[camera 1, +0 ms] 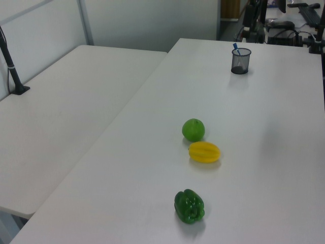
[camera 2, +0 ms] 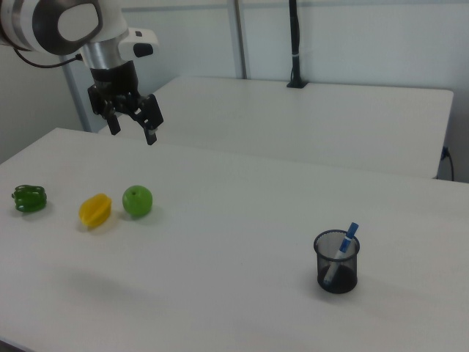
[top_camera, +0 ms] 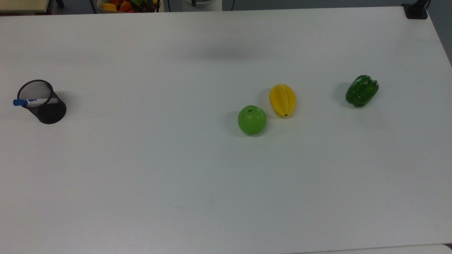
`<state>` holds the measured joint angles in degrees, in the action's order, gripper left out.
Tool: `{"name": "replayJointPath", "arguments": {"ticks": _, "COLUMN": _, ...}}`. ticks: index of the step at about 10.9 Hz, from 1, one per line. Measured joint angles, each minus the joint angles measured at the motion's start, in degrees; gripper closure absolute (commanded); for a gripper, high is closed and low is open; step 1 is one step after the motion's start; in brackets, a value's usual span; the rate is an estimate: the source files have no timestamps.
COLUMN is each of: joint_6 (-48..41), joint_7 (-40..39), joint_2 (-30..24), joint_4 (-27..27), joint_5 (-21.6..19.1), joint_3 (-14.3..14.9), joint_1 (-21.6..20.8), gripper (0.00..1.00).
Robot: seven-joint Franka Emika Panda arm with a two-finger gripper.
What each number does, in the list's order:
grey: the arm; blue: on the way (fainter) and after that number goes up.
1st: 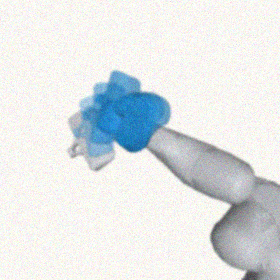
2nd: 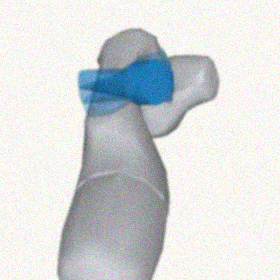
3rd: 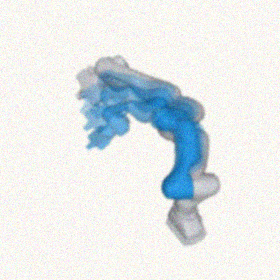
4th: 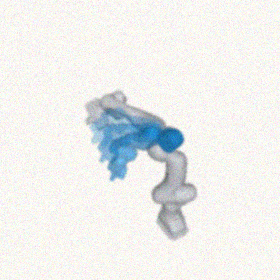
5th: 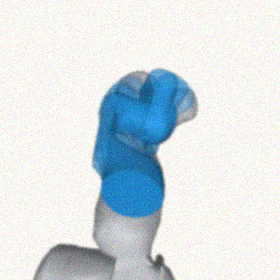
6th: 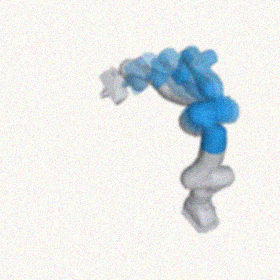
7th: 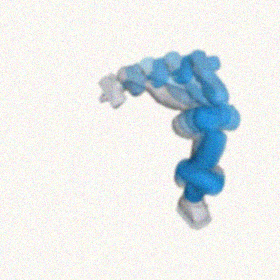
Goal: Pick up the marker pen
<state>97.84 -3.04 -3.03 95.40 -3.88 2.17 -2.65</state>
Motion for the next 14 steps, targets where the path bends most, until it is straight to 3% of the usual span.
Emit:
{"name": "replayJointPath", "arguments": {"ticks": 4, "joint_6": 0.0, "joint_7": 0.0, "joint_2": 0.0, "joint_4": 0.0, "joint_5": 0.0, "joint_3": 0.2, "joint_1": 0.0, "gripper": 0.0}}
{"name": "replayJointPath", "arguments": {"ticks": 7, "joint_6": 0.0, "joint_7": 0.0, "joint_2": 0.0, "joint_4": -0.4, "joint_5": 0.1, "joint_3": 2.2, "joint_1": 0.0, "gripper": 0.0}}
{"name": "replayJointPath", "arguments": {"ticks": 9, "joint_6": 1.9, "joint_7": 0.0, "joint_2": -0.1, "joint_4": -1.9, "joint_5": 1.2, "joint_3": 5.6, "joint_1": 0.1, "gripper": 0.0}}
{"name": "replayJointPath", "arguments": {"ticks": 14, "joint_6": 18.6, "joint_7": 0.0, "joint_2": 2.9, "joint_4": -2.0, "joint_5": 3.6, "joint_3": 15.9, "joint_1": 0.2, "gripper": 0.0}}
